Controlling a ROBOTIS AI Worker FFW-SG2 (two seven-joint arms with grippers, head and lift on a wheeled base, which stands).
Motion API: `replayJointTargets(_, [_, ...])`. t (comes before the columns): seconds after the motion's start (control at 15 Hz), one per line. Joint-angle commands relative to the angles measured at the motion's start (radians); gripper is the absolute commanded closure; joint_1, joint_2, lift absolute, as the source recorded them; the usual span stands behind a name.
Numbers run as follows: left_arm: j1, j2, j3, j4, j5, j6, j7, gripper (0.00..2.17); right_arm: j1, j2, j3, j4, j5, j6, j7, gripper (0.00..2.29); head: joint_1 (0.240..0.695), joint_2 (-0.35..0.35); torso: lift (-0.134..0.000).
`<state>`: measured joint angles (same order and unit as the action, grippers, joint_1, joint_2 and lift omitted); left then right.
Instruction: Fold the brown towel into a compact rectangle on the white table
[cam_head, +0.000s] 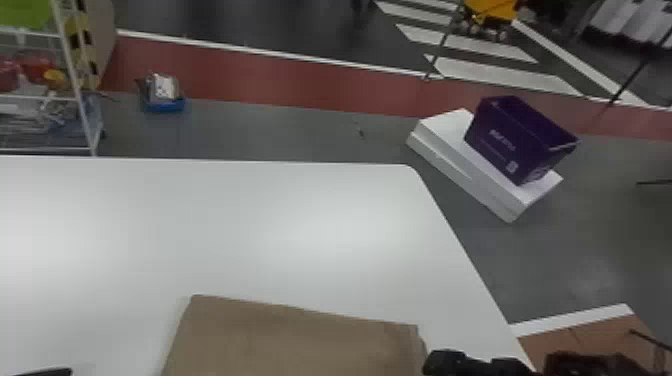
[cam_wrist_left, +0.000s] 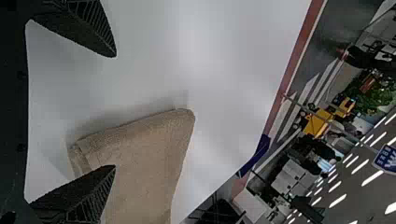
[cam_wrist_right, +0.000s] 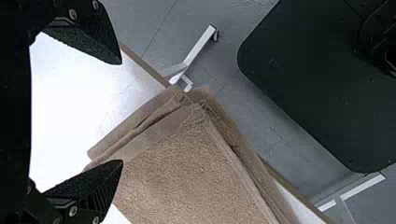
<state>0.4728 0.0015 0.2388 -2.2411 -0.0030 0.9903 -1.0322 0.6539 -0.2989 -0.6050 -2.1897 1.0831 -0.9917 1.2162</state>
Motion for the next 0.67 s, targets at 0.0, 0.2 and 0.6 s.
replayJointTargets(0.0, [0.000, -0.004, -0.001, 0.001, 0.000, 0.000, 0.001, 0.03, -0.008, -0.002, 0.025, 0.002, 0.000, 0.058, 0.000, 0.28, 0.695, -0.350, -0.123])
replayJointTargets(0.2, [0.000, -0.004, 0.002, 0.005, 0.001, 0.000, -0.002, 0.03, -0.020, -0.002, 0.053, 0.013, 0.004, 0.061, -0.001, 0.28, 0.695, -0.350, -0.123])
replayJointTargets(0.6, [0.003, -0.004, 0.010, 0.011, 0.001, 0.000, -0.008, 0.03, -0.030, 0.000, 0.093, 0.016, 0.035, 0.068, 0.000, 0.77, 0.695, -0.342, -0.123])
